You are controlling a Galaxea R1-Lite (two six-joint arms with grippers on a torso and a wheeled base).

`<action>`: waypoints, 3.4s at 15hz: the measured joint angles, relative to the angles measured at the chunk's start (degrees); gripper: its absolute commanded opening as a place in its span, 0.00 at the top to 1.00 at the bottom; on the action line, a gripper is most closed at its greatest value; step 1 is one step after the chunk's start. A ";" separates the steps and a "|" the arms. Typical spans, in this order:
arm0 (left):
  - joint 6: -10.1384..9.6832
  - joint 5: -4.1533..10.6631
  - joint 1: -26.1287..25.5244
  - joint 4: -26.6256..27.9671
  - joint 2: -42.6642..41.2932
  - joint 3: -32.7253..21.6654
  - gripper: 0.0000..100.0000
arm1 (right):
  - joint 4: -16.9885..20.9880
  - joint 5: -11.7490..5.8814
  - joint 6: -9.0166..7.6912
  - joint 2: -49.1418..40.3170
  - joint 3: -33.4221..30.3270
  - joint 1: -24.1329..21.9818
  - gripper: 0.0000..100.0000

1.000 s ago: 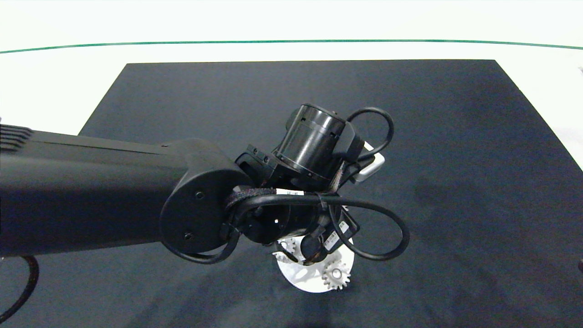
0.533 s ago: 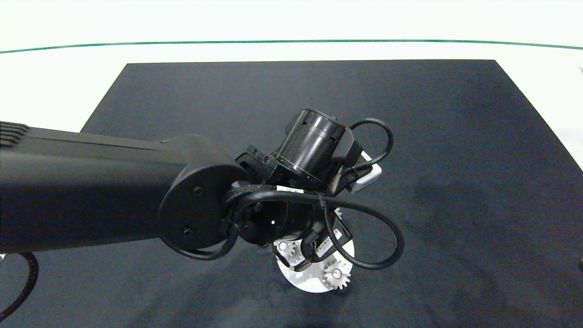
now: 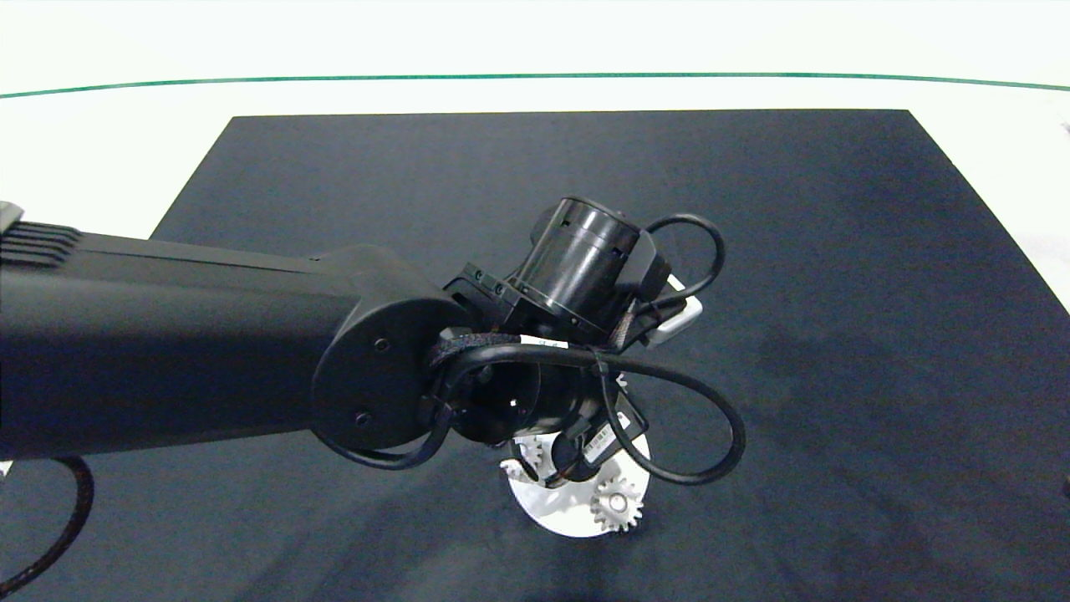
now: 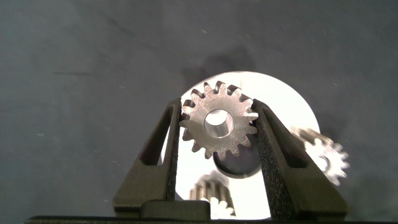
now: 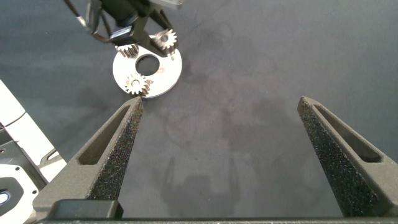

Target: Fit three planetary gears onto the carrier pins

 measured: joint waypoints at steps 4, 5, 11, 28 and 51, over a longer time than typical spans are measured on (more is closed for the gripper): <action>0.33 0.09 0.16 0.07 0.89 -1.63 0.81 | -0.01 0.00 0.00 -0.06 0.00 0.00 0.00; 0.35 0.12 0.82 0.02 1.16 -1.74 0.81 | 0.00 0.00 0.00 -0.11 0.00 0.00 0.00; 0.41 0.17 2.06 0.32 1.83 -1.66 0.81 | 0.00 0.41 0.00 -0.17 0.01 0.00 0.00; -0.06 0.26 1.48 0.57 1.33 -0.99 0.81 | 0.00 0.80 0.00 -0.74 0.01 0.01 0.00; -0.69 0.78 0.96 0.18 3.07 -1.05 0.00 | 0.02 0.79 0.00 -0.76 0.00 0.01 0.00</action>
